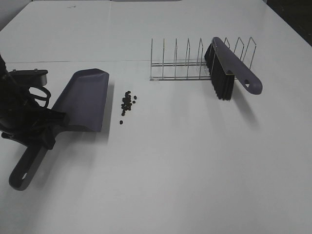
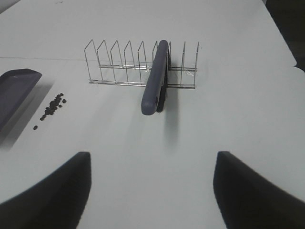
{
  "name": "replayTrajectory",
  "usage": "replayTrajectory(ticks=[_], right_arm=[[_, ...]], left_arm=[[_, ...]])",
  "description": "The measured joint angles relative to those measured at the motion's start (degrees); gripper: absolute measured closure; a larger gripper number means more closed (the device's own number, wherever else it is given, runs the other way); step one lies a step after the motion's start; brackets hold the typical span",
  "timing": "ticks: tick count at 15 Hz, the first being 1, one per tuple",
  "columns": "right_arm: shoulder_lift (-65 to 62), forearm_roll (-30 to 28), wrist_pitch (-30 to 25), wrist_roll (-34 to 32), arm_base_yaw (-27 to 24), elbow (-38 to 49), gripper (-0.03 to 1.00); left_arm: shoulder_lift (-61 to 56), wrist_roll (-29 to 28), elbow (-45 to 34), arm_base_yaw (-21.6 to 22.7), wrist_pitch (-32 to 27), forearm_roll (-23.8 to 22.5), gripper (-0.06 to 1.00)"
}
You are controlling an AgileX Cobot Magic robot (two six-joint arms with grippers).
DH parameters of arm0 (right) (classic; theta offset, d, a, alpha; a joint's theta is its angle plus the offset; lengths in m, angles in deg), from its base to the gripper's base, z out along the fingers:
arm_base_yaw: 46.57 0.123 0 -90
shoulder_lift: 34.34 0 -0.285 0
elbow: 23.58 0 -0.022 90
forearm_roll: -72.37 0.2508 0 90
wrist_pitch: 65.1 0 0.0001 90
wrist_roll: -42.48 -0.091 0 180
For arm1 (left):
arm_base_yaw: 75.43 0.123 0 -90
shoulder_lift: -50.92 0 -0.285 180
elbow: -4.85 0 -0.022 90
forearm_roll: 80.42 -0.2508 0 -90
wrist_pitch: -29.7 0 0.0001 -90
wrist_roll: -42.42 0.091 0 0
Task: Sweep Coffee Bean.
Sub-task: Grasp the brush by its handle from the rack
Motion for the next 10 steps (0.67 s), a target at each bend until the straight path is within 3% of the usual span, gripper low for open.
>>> replayTrajectory(ticks=[5,6,8,10], right_arm=[[27.22,3.5,0.63,5.56,0.0,-14.84,0.33],[38.27,6.07,-1.49,5.79,0.0,-22.63,0.33],[48.76,8.48,-5.33,5.79,0.0,-31.68,0.33],[57.81,6.13,-7.45,4.07,2.29,-40.79,0.33]], left_arm=[[0.0,0.0,0.0,0.0,0.0,0.0,0.6],[0.0,0.0,0.0,0.0,0.0,-0.06,0.6],[0.0,0.0,0.0,0.0,0.0,-0.11,0.6],[0.0,0.0,0.0,0.0,0.0,-0.11,0.6]])
